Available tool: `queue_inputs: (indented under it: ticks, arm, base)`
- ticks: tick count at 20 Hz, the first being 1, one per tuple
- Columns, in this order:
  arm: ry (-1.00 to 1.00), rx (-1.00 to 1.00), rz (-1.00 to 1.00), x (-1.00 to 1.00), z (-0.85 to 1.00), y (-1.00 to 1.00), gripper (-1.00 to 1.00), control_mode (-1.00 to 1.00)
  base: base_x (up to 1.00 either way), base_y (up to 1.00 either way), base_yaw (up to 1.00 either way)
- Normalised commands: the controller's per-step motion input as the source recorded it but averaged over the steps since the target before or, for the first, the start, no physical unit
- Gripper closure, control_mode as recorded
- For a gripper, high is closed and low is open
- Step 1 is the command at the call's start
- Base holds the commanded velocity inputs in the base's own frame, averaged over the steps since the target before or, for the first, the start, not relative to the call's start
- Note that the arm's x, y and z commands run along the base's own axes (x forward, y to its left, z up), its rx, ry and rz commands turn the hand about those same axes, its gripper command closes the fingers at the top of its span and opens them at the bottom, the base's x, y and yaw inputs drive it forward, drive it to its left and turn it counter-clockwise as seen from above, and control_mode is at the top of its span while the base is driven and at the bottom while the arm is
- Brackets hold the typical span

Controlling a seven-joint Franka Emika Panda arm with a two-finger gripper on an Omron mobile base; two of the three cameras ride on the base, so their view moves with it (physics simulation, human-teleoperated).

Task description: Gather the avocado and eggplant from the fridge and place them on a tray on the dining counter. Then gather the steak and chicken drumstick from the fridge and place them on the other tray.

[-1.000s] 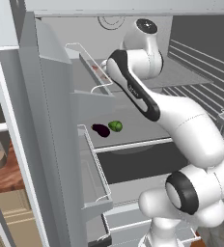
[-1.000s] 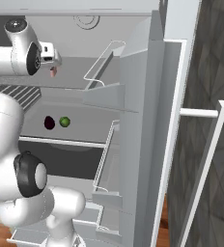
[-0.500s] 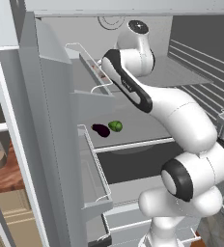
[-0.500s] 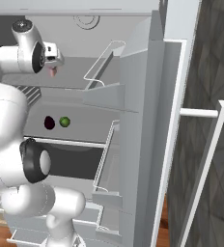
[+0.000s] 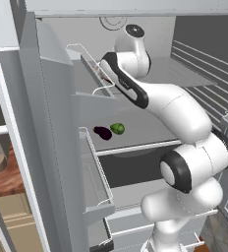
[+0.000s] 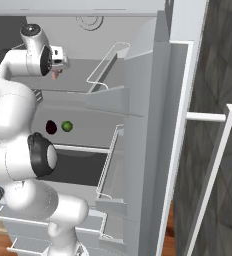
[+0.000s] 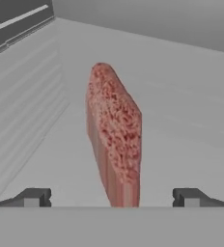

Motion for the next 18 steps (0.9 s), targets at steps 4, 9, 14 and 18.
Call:
queue_inputs:
  ticks: [4, 9, 14, 18]
  arm:
    - [0.00, 0.00, 0.00, 0.38, -0.04, 0.05, -1.00, -1.00]
    - [0.01, 0.00, 0.00, 0.32, -0.05, 0.08, -1.00, -1.00]
    - [0.00, 0.00, 0.00, 0.07, -0.09, 0.15, -1.00, -1.00]
    - [0.01, 0.00, 0.00, 0.00, -0.15, 0.16, -1.00, -1.00]
  base:
    - [0.00, 0.00, 0.00]
    - [0.00, 0.00, 0.00]
    - [0.00, 0.00, 0.00]
    - [0.00, 0.00, 0.00]
